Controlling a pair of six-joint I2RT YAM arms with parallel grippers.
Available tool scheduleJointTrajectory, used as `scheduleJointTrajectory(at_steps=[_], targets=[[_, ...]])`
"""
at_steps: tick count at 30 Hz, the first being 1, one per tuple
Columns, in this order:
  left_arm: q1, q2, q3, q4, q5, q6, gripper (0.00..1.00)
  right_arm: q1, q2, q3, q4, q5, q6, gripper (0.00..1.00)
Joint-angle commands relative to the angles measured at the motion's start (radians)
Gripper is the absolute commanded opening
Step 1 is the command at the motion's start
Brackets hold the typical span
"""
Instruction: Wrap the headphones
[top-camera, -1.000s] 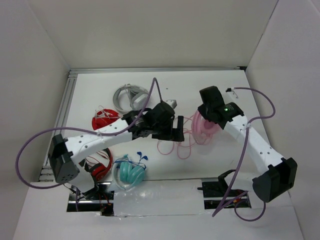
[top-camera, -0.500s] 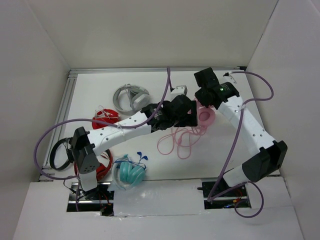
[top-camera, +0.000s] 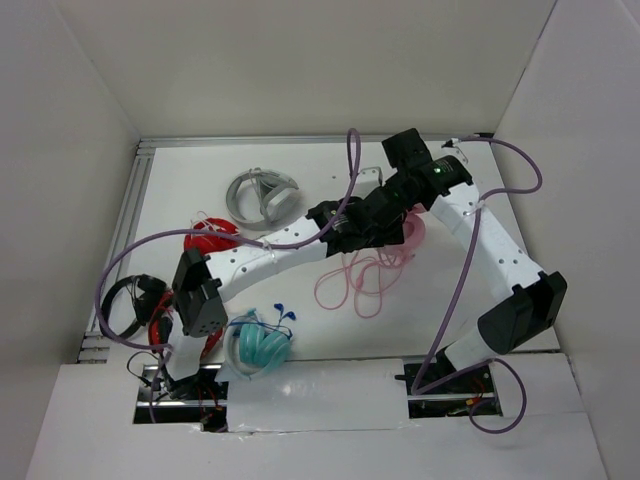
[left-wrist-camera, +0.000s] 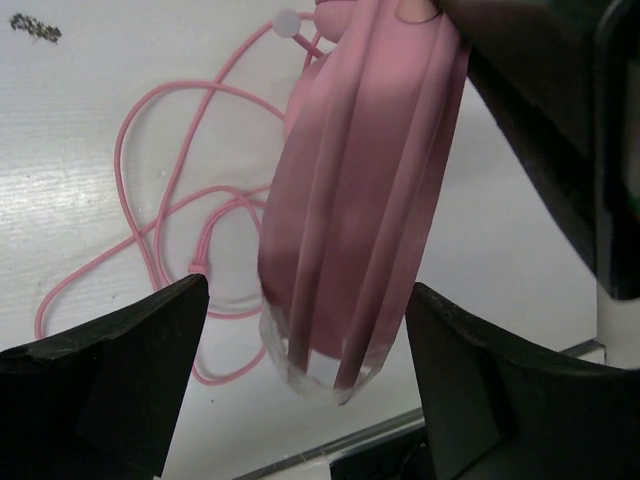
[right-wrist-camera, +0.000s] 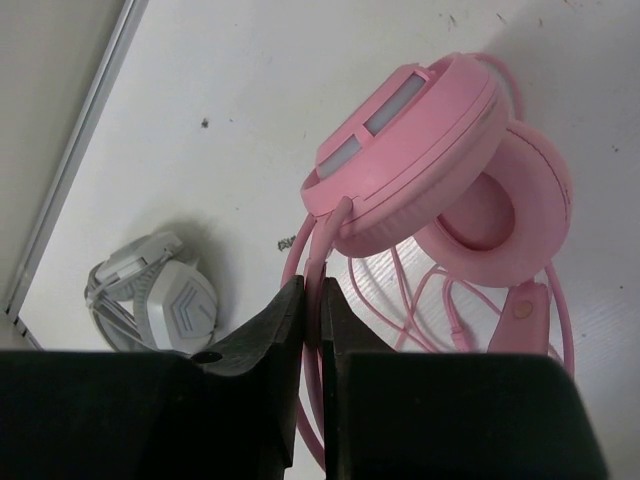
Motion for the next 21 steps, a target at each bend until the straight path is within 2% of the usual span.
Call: scheduleJointTrajectory(at_steps=[1,4,5,6,7,9,10,11,18,20,21], targets=[[-0.002,0.054,0.068,-0.032,-0.071,-0.045,0.91,0.017,-0.008,0.067,0.005,0.049,0.019,0.00],[-0.002,0.085,0.102,-0.041,-0.082,-0.039,0.75,0.025,-0.016,0.048,0.020,0.039,0.019,0.00],[-0.002,0.091,0.120,-0.067,-0.087,-0.051,0.64,0.026,-0.016,0.047,0.013,0.045,0.020,0.00],[-0.002,0.098,0.133,-0.088,-0.091,-0.062,0.58,0.026,-0.014,0.048,0.007,0.052,0.020,0.00],[-0.002,0.107,0.142,-0.110,-0.099,-0.079,0.43,0.025,-0.014,0.051,-0.001,0.059,0.025,0.00],[-0.002,0.110,0.153,-0.145,-0.113,-0.093,0.25,0.026,-0.025,0.048,-0.007,0.075,0.026,0.00],[-0.002,0.110,0.151,-0.148,-0.118,-0.093,0.09,0.026,-0.029,0.031,-0.003,0.076,0.025,0.00],[-0.002,0.108,0.145,-0.153,-0.127,-0.090,0.02,0.026,-0.042,0.024,0.008,0.072,0.025,0.00],[0.033,0.096,0.131,-0.245,-0.141,-0.154,0.00,0.037,-0.106,-0.058,0.051,0.038,-0.024,0.01],[0.056,0.087,0.107,-0.265,-0.145,-0.175,0.00,0.040,-0.144,-0.065,0.059,0.035,-0.049,0.11],[0.066,0.076,0.098,-0.268,-0.144,-0.182,0.00,0.043,-0.158,-0.076,0.069,0.020,-0.063,0.19]])
